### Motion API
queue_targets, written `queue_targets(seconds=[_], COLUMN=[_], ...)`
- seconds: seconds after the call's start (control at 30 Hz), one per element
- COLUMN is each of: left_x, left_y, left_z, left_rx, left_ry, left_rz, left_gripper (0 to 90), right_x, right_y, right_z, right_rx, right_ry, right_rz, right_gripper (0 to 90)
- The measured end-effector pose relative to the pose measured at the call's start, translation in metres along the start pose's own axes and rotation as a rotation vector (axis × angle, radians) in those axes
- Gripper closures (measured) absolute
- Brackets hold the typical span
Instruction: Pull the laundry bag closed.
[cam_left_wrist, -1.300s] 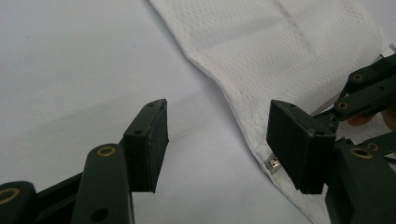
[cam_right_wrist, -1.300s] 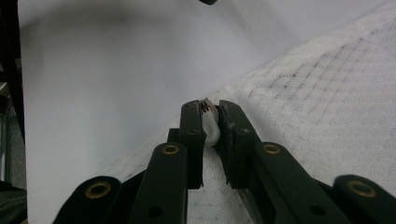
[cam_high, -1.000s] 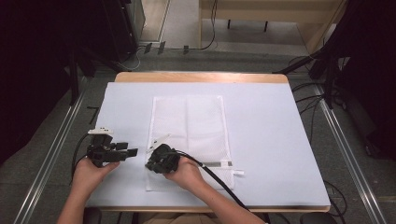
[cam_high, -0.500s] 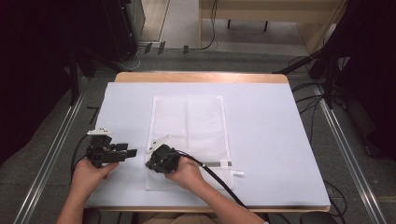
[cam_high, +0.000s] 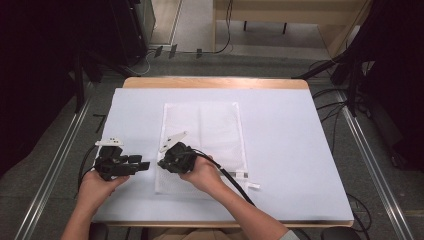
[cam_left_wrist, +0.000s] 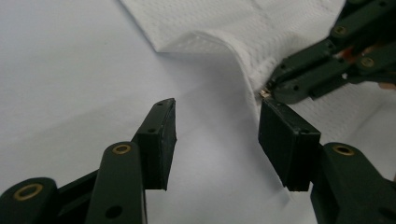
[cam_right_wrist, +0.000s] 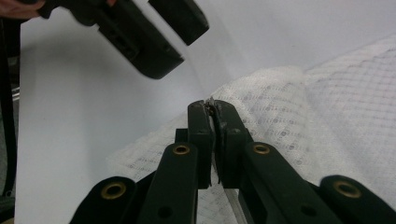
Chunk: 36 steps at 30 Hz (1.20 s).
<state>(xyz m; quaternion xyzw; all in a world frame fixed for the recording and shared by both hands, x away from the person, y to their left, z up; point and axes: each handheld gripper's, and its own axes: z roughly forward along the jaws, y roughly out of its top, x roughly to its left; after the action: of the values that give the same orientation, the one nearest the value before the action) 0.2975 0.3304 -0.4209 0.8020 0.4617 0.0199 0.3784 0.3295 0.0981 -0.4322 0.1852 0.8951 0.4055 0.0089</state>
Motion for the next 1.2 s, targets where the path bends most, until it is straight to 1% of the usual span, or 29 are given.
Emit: queue_targets(seconds=[0.03,0.07,0.1,0.17,0.23,0.3,0.43,0.5,0.53,0.6,0.67,0.7,0.77,0.83,0.97,1.03,1.17,1.2], left_x=[-0.001,-0.002,-0.003,-0.005,-0.008,-0.010,-0.014,-0.016,-0.017,-0.017,-0.017,-0.018,-0.018,-0.019,-0.021,-0.021,-0.022,-0.022], left_y=[0.000,0.000,0.001,0.002,0.002,0.002,0.003,0.003,0.003,0.004,0.004,0.003,0.003,0.003,0.004,0.005,0.005,0.005], left_z=[0.001,0.002,0.003,0.005,0.008,0.011,0.017,0.020,0.021,0.023,0.024,0.024,0.025,0.026,0.028,0.028,0.029,0.030], left_rx=[0.002,0.003,0.014,0.034,0.050,0.068,0.097,0.110,0.116,0.126,0.129,0.131,0.132,0.134,0.143,0.148,0.152,0.154], left_ry=[-0.011,-0.020,-0.039,-0.080,-0.089,-0.095,-0.113,-0.116,-0.117,-0.117,-0.114,-0.113,-0.112,-0.114,-0.118,-0.113,-0.110,-0.112], left_rz=[0.005,0.002,0.009,0.010,0.017,0.024,0.056,0.073,0.081,0.093,0.111,0.121,0.140,0.160,0.180,0.188,0.194,0.197], left_gripper=[48.3,49.6,51.4,57.0,58.6,59.0,59.3,60.6,61.1,61.2,64.5,64.5,67.2,69.7,72.6,73.5,74.3,74.6], right_x=[-0.002,-0.002,-0.002,-0.002,-0.002,-0.001,0.001,0.002,0.003,0.003,0.003,0.003,0.003,0.002,0.001,0.002,0.003,0.004], right_y=[0.001,0.001,0.001,0.002,0.004,0.005,0.007,0.009,0.009,0.009,0.010,0.010,0.009,0.008,0.007,0.006,0.006,0.005], right_z=[-0.001,-0.001,-0.002,-0.003,-0.005,-0.007,-0.009,-0.011,-0.012,-0.013,-0.014,-0.014,-0.015,-0.016,-0.015,-0.014,-0.011,-0.011], right_rx=[-0.002,-0.007,-0.011,-0.017,-0.021,-0.025,-0.036,-0.040,-0.042,-0.045,-0.044,-0.044,-0.036,-0.027,-0.014,-0.005,0.004,0.007], right_ry=[0.004,0.005,0.006,0.010,0.012,0.017,0.032,0.040,0.057,0.065,0.096,0.096,0.104,0.116,0.125,0.132,0.140,0.139], right_rz=[0.018,0.022,0.021,0.013,0.007,0.013,0.000,-0.004,-0.005,-0.007,-0.006,-0.006,-0.019,-0.017,-0.029,-0.026,-0.036,-0.032], right_gripper=[87.8,87.8,87.8,87.8,87.8,87.8,87.8,87.8,87.8,87.8,87.8,87.8,87.8,87.8,87.8,87.8,87.8,87.8])
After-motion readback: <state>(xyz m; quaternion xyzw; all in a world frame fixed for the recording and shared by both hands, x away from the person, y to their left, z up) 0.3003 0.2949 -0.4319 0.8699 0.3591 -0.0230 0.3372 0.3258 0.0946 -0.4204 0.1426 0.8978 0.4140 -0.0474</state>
